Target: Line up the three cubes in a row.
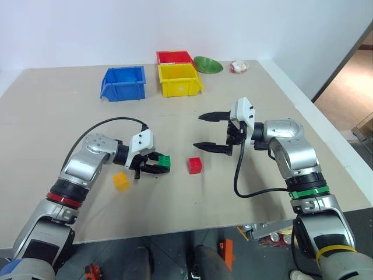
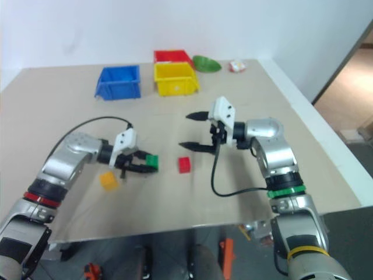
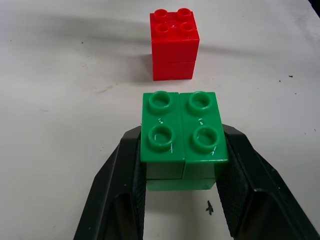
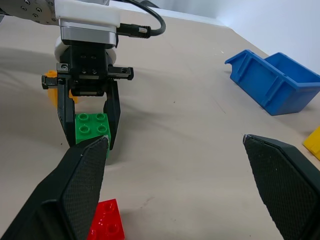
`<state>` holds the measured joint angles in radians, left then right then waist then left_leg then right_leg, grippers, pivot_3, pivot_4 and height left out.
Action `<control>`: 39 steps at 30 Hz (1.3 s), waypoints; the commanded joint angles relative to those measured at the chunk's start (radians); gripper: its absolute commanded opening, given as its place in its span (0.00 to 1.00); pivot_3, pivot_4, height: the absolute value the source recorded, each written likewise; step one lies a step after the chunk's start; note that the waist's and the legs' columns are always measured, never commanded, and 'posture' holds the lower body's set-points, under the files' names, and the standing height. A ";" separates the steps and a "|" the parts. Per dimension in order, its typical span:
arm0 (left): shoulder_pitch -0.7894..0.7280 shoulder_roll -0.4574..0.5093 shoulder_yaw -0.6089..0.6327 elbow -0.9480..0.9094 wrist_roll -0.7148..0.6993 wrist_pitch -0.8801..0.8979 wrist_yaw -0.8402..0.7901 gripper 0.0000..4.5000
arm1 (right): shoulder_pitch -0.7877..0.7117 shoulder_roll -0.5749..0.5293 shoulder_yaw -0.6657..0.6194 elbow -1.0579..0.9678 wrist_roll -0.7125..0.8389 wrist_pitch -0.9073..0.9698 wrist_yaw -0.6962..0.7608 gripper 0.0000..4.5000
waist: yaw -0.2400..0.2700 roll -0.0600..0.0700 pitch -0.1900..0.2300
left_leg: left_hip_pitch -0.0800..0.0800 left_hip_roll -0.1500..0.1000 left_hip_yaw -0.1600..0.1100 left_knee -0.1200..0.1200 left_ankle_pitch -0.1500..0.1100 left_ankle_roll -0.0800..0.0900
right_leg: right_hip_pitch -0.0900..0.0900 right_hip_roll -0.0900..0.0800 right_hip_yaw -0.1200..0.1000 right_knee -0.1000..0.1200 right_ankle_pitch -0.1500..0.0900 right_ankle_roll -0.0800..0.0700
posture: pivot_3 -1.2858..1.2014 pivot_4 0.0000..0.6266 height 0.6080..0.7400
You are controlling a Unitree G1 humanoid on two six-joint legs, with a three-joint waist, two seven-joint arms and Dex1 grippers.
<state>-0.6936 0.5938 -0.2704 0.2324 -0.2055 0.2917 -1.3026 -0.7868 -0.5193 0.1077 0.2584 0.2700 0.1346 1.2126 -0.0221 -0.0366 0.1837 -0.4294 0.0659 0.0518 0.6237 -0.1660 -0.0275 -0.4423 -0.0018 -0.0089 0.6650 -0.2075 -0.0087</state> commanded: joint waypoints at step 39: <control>-0.037 0.018 -0.013 -0.070 0.063 0.048 -0.023 1.00 | 0.029 -0.051 0.020 -0.032 0.020 -0.003 0.130 1.00 | 0.000 0.000 0.000 | 0.000 0.000 -0.001 0.003 0.000 0.000 | 0.001 0.000 0.000 0.001 0.001 0.001 | 0.52 0.24 1.00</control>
<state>-0.7016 0.5988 -0.3139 0.2110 -0.1301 0.3335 -1.3189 -0.7399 -0.5650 0.1441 0.2355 0.2873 0.1456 1.3462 -0.0220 -0.0366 0.1837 -0.4297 0.0658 0.0513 0.6271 -0.1659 -0.0274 -0.4415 -0.0014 -0.0083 0.6660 -0.2068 -0.0079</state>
